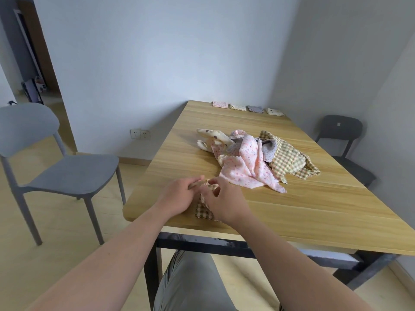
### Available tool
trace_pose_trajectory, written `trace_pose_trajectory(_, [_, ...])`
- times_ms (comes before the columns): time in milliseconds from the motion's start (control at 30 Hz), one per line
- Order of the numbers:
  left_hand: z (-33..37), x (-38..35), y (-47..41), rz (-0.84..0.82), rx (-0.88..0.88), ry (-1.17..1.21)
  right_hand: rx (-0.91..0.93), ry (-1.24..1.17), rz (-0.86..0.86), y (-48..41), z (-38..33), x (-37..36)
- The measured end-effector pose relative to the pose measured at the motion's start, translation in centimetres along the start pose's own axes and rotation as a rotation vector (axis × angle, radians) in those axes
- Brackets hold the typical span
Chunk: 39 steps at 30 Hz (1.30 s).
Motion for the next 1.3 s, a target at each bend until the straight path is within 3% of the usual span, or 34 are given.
trace_pose_trajectory(133, [0.6,-0.4,0.2,-0.094,-0.084,-0.218,0.040,0.301,0.261,0.0,1.8,1.5])
trace_pose_trajectory(233, [1.4,-0.6,0.5,-0.193,-0.178,-0.409,0.019,0.500,0.116,-0.2,3.8,1.4])
trace_pose_trajectory(400, [1.9,-0.1,1.0,-0.301,-0.247,-0.560,0.001,0.472,-0.164,-0.1,6.0,0.3])
trace_pose_trajectory(500, [2.5,0.3,0.6,-0.341,-0.214,-0.609,0.021,0.494,-0.211,0.0,6.7,-0.2])
trace_pose_trajectory(667, [5.1,-1.1,0.1,-0.265,-0.242,-0.633,0.023,0.484,-0.260,0.1,6.5,0.4])
trace_pose_trajectory(833, [3.4,-3.1,0.0,-0.516,-0.112,-0.791,0.040,0.573,-0.333,0.4,6.4,0.9])
trace_pose_trajectory(1000, [2.8,-2.6,0.1,-0.569,-0.045,-0.691,0.043,0.565,-0.351,0.9,6.8,1.2])
trace_pose_trajectory(1100, [2.9,-2.4,0.0,-0.519,0.002,-0.574,0.029,0.521,-0.303,0.8,6.9,1.5])
trace_pose_trajectory(1200, [3.6,-2.4,-0.4,-0.316,-0.029,-0.431,-0.075,0.496,-0.183,0.6,6.9,1.9])
trace_pose_trajectory(1300, [3.9,-2.3,-1.4,-0.229,-0.049,-0.458,-0.147,0.471,-0.122,0.6,6.7,1.6])
Point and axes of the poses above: each hand's wrist, its own y-axis away from the middle knuckle, its own x-axis out of the back of the hand, z = x × y, the point moved 2 cm from there along -y, towards the middle knuckle, and after that the axes turned 9 degrees about y, right-handed, at the moved point
